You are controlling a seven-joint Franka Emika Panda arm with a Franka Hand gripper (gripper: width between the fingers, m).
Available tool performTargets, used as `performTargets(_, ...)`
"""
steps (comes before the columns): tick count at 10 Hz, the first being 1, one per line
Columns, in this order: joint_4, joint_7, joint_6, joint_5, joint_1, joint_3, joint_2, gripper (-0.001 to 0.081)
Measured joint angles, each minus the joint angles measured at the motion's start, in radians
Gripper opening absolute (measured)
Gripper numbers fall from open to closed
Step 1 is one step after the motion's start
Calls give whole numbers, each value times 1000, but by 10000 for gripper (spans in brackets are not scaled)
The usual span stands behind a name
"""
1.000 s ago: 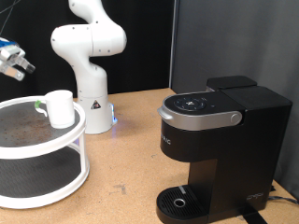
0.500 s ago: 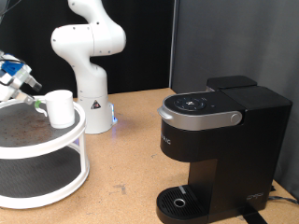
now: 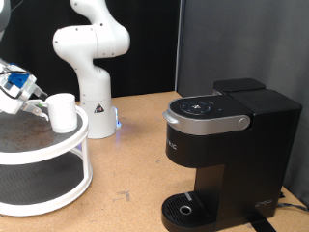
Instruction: Make a cup of coffee with the keurig machine
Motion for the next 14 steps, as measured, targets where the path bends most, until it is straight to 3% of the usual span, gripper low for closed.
performTargets(3, -23, 0, 21, 0, 0, -6, 2, 807)
performTargets(4, -27, -1, 24, 0, 0, -9, 2, 694)
performTargets(5, -29, -2, 26, 2, 0, -11, 2, 694)
performTargets(7, -29, -9, 26, 4, 0, -17, 2, 375)
performTargets(8, -29, -16, 25, 6, 0, -22, 2, 375)
performTargets(9, -29, -20, 25, 14, -1, -25, -1, 191)
performTargets(10, -29, -20, 25, 20, -4, -26, -6, 74)
performTargets(14, -17, 46, -3, 29, -29, -3, -54, 74)
